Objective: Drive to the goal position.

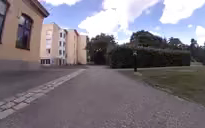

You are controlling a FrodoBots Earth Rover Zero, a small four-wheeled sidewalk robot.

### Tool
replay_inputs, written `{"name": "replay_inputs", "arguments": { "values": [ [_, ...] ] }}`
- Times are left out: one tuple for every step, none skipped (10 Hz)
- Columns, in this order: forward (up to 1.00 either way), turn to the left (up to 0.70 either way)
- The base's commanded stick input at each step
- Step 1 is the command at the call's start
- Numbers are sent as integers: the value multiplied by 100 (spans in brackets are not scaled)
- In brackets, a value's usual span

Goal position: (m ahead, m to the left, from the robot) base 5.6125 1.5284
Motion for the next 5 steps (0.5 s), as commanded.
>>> {"name": "replay_inputs", "arguments": {
  "values": [
    [85, 1],
    [85, 1],
    [85, 1],
    [85, 1],
    [85, 1]
  ]
}}
